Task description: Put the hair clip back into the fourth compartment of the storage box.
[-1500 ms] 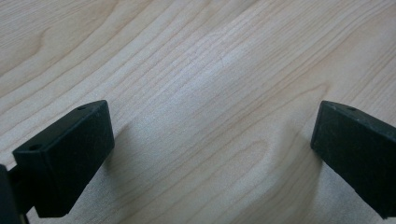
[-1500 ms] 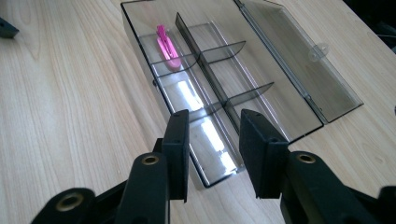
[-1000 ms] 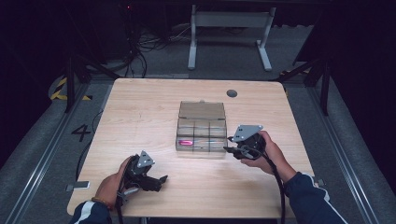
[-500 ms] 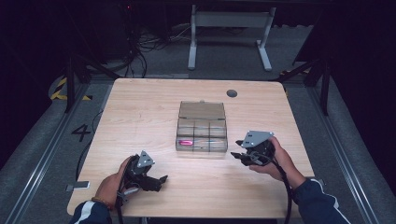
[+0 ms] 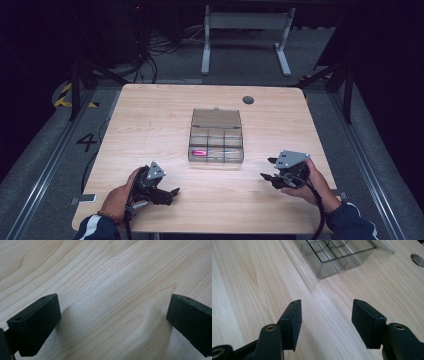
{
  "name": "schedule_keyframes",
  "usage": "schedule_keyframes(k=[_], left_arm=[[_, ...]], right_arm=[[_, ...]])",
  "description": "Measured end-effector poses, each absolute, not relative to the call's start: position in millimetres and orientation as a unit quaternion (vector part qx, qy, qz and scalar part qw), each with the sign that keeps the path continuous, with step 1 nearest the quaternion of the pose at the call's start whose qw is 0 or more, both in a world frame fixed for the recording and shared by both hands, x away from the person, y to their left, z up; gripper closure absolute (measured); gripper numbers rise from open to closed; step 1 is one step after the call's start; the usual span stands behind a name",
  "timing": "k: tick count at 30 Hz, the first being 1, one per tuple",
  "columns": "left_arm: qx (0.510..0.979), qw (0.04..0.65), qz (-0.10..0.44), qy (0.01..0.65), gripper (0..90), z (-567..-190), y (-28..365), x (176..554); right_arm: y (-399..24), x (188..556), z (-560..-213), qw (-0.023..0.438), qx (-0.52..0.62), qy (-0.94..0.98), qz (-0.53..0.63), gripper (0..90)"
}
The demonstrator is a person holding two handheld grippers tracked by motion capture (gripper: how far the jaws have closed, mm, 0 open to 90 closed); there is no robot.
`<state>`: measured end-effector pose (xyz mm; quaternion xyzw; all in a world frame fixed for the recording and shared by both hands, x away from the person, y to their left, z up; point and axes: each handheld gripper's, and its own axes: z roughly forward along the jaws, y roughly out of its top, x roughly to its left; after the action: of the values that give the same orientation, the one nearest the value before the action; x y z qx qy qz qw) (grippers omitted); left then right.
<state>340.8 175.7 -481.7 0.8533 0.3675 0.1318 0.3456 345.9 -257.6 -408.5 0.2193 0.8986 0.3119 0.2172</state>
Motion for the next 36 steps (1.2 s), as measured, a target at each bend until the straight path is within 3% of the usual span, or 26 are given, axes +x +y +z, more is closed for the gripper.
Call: schedule_keyframes(k=[21,36], left_arm=[[0.852,0.345,0.132,0.371,0.1,-481.6,175.5,340.2],[0.852,0.345,0.132,0.371,0.1,-481.6,175.4,340.1]], right_arm=[[-327.4,314.0,-447.2,0.219,0.314,0.863,0.329,28.2],[-358.6,304.9,-469.2,0.186,0.374,0.833,0.363,20.9]])
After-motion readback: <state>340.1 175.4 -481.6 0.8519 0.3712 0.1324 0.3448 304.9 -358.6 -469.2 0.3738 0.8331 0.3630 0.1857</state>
